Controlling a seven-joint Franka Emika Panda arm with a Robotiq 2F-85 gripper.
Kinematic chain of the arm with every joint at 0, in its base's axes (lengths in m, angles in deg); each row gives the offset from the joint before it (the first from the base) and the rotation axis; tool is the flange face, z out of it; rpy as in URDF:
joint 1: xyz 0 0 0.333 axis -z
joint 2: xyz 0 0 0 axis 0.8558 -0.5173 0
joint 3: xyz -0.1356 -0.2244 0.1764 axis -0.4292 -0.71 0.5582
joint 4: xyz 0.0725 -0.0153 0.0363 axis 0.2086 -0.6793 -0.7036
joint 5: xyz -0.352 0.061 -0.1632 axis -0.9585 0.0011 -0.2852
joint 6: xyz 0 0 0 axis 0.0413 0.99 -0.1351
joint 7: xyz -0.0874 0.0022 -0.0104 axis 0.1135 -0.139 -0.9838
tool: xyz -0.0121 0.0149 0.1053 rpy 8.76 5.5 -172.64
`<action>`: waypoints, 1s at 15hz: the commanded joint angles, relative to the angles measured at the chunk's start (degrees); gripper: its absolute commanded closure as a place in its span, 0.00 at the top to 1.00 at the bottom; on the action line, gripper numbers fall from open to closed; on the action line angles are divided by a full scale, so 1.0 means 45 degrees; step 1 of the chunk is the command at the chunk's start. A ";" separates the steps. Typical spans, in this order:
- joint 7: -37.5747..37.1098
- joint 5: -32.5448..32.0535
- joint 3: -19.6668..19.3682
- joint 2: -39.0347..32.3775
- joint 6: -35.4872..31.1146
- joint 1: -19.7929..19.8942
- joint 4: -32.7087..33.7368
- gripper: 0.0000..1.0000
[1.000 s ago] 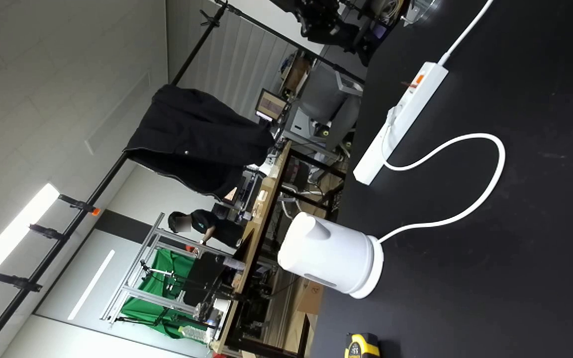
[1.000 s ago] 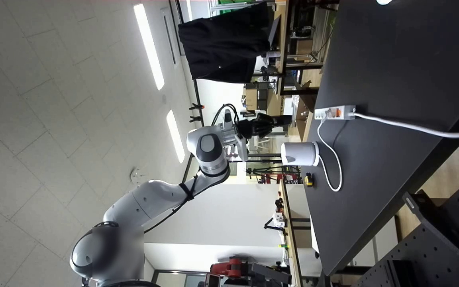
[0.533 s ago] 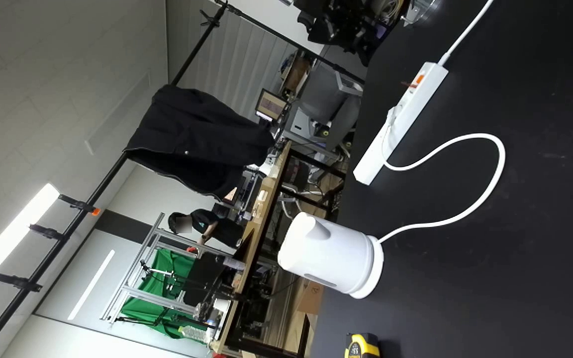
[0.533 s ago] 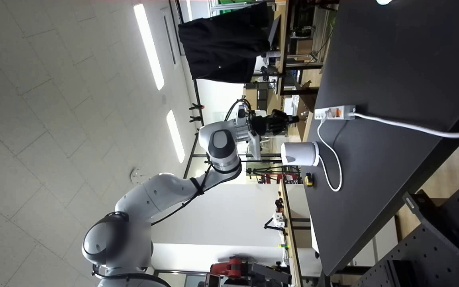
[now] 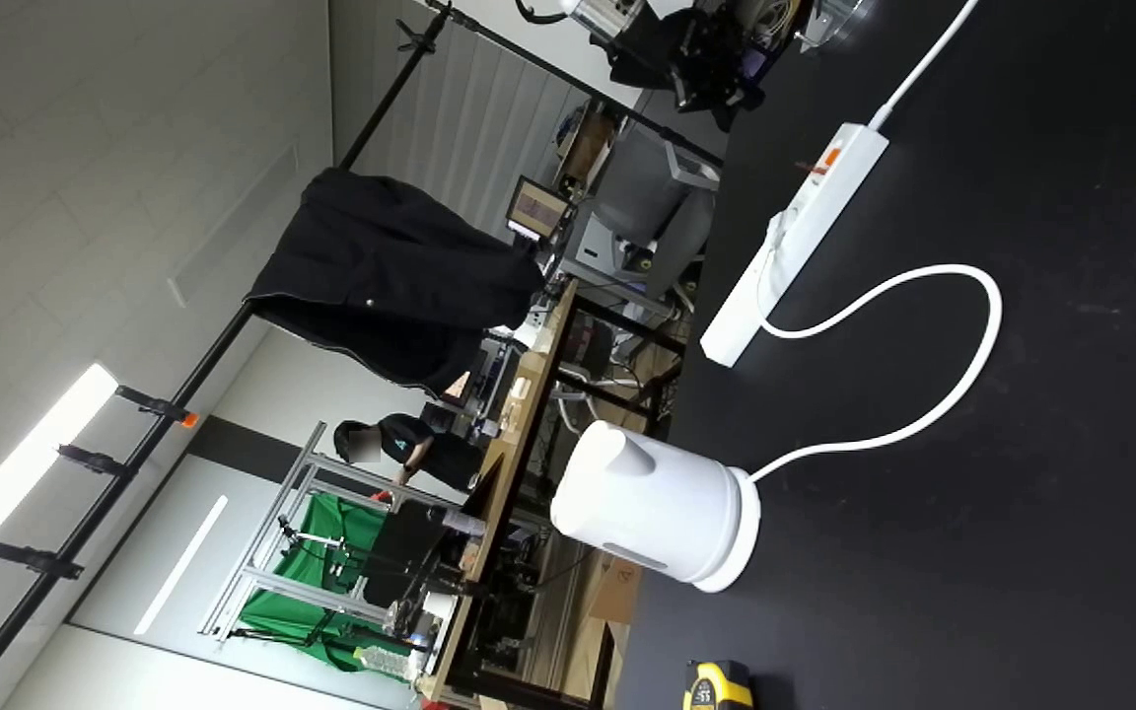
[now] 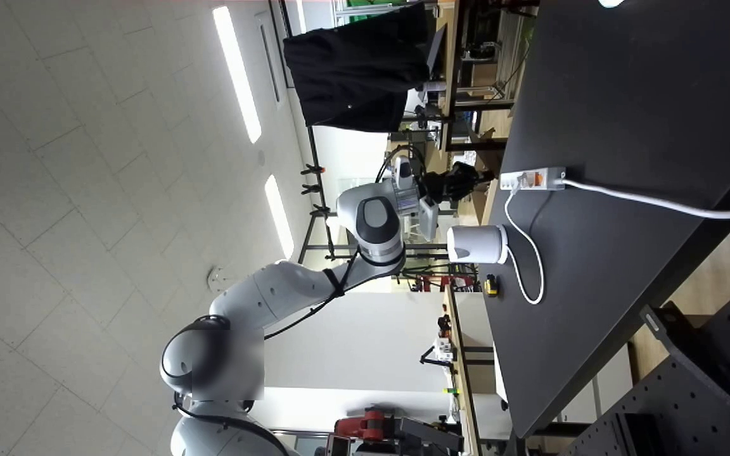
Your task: Press the first button from the right of the adaptor.
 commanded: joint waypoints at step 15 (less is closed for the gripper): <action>0.0065 0.0087 0.0108 -0.1340 -0.0376 -0.0086 0.0542 0.00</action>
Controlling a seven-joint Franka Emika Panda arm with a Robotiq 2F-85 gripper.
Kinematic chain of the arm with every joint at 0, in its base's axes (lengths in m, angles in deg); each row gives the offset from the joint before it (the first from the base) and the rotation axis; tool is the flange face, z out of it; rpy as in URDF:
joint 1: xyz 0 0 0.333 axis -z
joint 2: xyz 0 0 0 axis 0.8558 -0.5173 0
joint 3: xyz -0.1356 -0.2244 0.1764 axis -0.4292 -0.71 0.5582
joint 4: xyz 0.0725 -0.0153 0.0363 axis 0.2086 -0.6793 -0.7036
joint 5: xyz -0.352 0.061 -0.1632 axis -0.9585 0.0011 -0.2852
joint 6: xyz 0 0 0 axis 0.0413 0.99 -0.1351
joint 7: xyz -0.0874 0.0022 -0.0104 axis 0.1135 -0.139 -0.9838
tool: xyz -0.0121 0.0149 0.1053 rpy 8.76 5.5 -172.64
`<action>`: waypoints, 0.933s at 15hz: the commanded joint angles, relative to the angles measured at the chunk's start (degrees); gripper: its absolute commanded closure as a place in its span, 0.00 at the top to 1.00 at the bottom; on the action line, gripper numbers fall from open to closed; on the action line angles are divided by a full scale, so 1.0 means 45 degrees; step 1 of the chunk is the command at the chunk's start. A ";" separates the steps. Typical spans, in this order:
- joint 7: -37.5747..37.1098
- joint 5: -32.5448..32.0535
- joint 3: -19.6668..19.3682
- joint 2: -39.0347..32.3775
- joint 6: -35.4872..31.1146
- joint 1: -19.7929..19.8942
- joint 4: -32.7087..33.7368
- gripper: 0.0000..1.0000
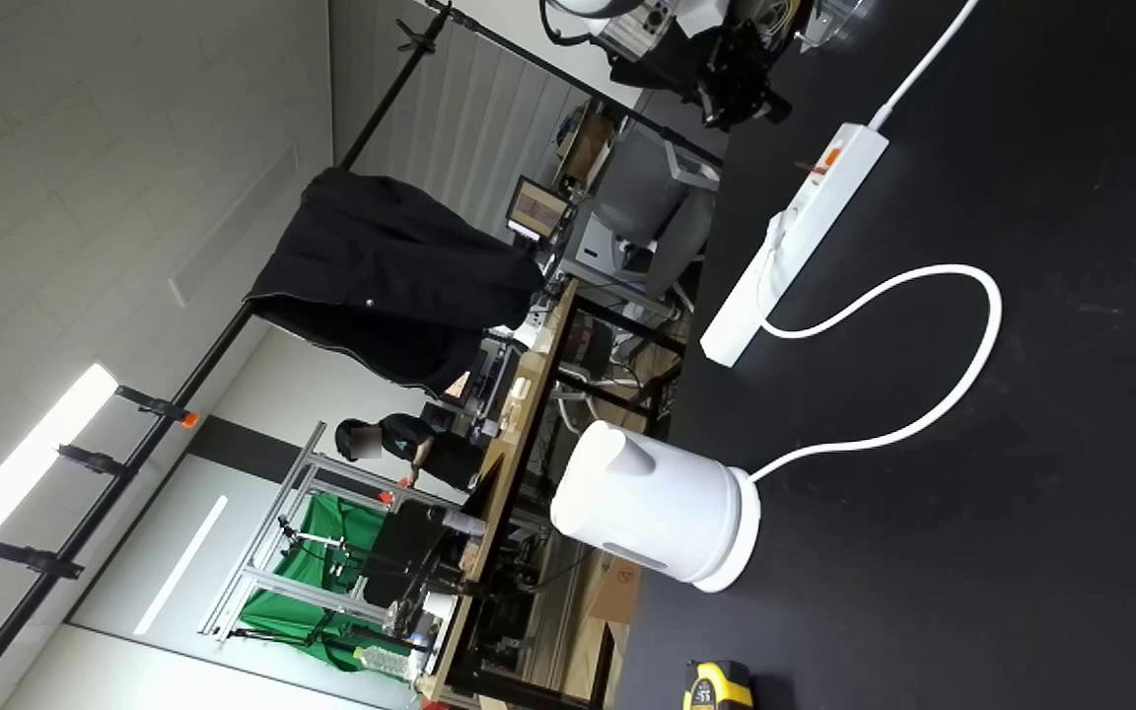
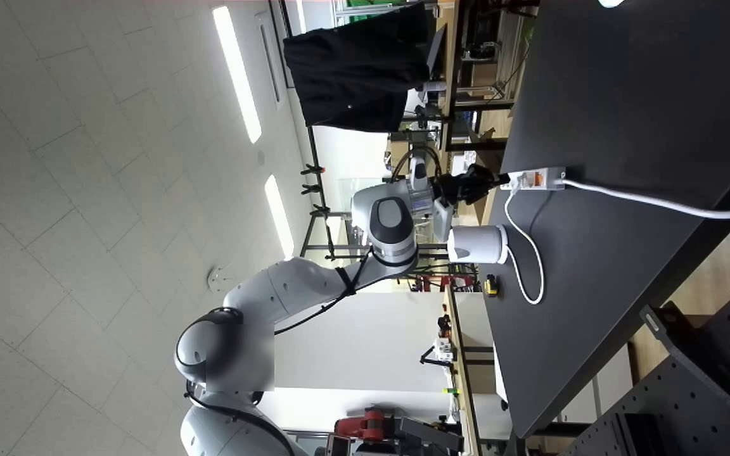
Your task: Press the first button from the right of the adaptor.
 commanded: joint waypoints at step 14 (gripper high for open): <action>0.0362 0.0158 0.0199 -0.1938 -0.1695 0.0119 0.0920 0.00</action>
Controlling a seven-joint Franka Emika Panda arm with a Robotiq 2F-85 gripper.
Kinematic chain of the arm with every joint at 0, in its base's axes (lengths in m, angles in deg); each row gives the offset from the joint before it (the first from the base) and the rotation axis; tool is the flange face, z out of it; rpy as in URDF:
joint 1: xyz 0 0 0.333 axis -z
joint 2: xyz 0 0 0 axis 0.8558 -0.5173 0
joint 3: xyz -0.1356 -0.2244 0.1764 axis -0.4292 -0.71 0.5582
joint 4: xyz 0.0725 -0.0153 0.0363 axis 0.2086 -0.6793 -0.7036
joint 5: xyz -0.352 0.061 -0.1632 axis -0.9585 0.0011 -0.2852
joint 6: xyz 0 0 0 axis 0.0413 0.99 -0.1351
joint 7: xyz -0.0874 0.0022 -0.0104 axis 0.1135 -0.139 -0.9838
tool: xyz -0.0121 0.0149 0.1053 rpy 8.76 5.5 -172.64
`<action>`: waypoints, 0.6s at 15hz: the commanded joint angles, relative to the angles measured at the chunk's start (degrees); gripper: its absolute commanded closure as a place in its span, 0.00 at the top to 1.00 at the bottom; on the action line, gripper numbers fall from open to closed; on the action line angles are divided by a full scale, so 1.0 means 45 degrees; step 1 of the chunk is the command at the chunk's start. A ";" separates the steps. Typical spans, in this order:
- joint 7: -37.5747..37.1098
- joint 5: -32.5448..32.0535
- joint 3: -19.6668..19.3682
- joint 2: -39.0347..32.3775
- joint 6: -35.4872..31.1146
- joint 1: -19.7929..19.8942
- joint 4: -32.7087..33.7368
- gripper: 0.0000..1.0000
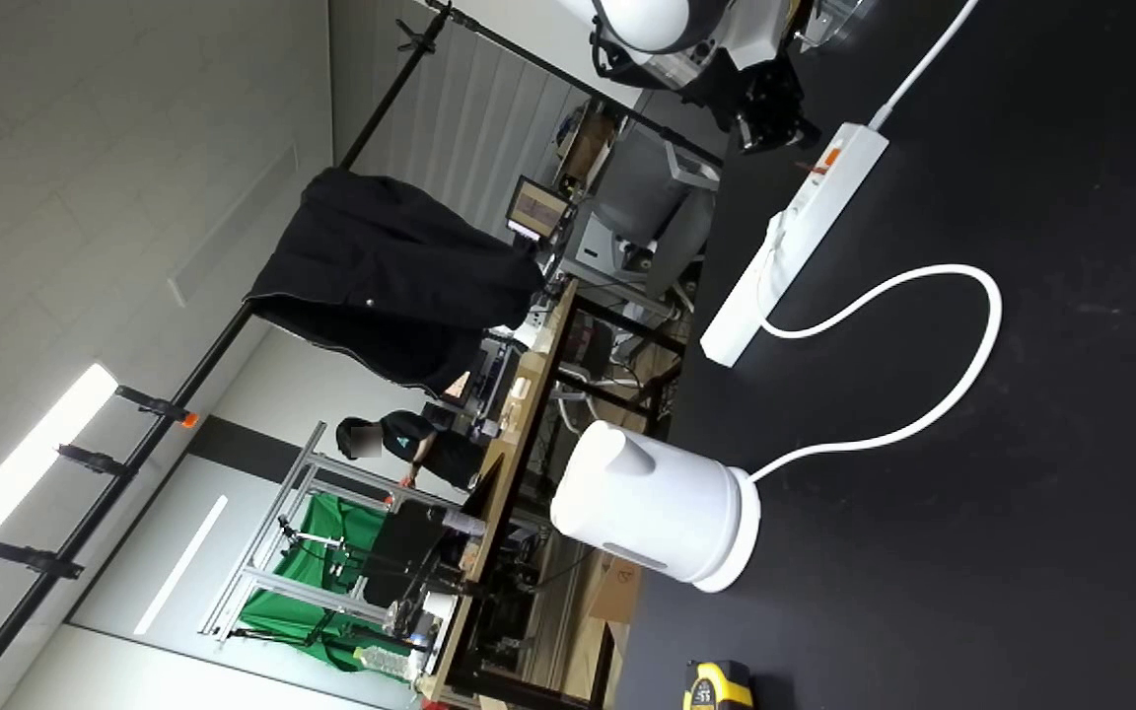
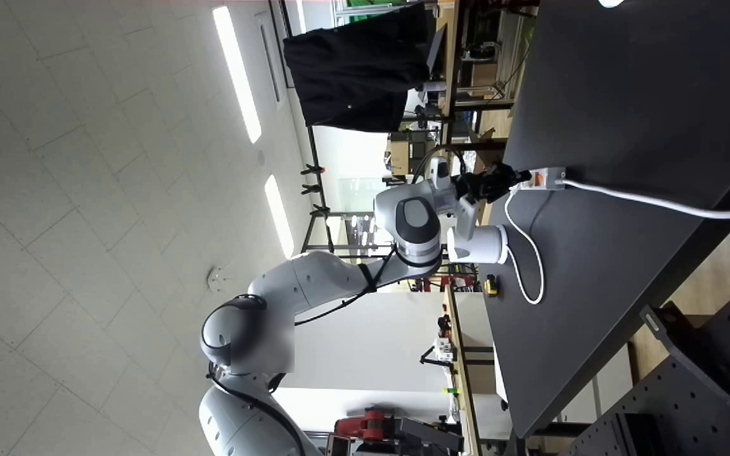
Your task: Press the first button from the right of the adaptor.
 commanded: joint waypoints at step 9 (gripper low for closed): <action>0.0097 0.0375 0.0263 -0.0947 -0.0369 0.0147 0.0844 0.00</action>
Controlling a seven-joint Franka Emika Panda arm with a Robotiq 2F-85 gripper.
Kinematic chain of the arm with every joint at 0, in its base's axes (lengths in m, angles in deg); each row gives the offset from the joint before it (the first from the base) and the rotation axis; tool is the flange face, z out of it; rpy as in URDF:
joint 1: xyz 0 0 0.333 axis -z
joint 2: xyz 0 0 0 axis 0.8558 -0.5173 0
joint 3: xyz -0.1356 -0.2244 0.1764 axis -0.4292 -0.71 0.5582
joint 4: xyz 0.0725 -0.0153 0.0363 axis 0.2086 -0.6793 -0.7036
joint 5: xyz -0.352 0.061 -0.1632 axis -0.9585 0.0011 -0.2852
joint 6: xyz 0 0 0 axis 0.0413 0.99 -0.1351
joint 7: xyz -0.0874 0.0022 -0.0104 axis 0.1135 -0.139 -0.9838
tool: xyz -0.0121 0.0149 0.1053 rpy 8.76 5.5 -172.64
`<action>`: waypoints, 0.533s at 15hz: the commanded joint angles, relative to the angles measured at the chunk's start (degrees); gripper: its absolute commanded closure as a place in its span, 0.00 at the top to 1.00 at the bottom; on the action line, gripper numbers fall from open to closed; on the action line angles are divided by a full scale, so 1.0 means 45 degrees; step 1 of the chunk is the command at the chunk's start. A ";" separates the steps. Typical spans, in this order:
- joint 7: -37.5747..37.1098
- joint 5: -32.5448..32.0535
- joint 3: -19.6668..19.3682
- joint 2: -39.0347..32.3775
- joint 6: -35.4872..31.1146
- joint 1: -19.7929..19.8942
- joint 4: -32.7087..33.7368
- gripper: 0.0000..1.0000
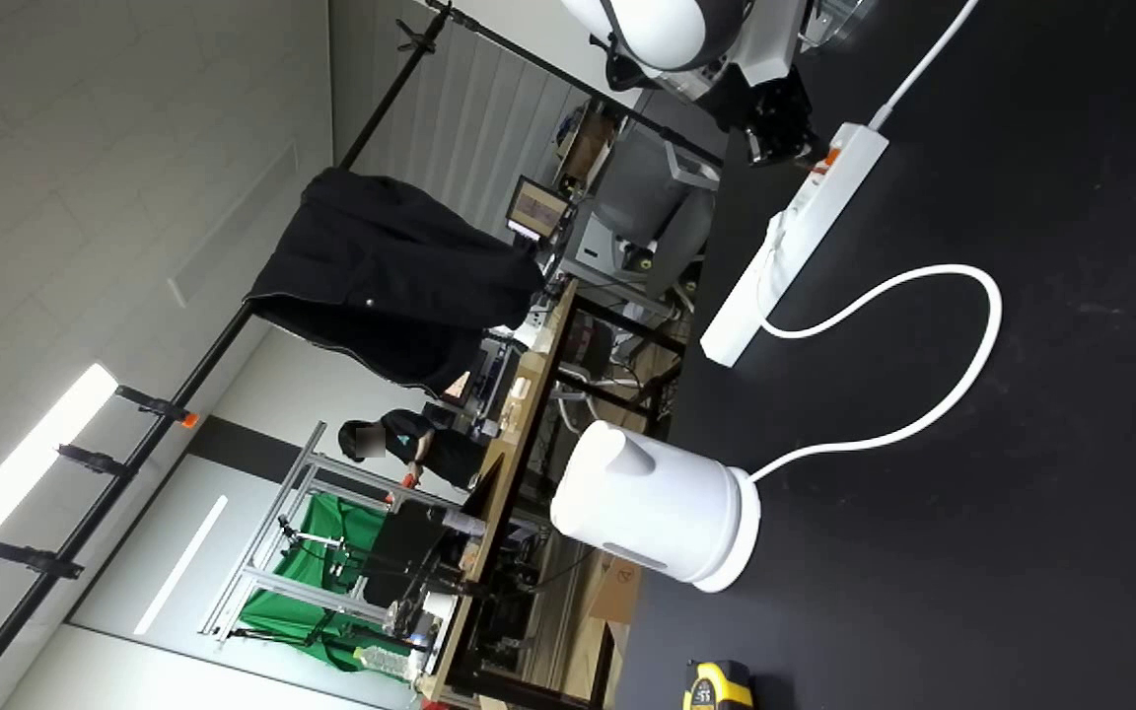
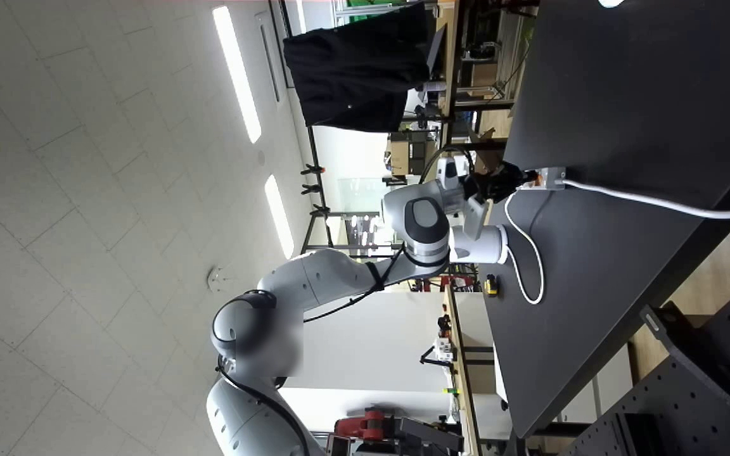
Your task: Press the first button from the right of the adaptor.
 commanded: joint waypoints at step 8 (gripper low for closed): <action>0.0076 0.0261 0.0111 -0.0580 0.0047 0.0149 0.0643 0.00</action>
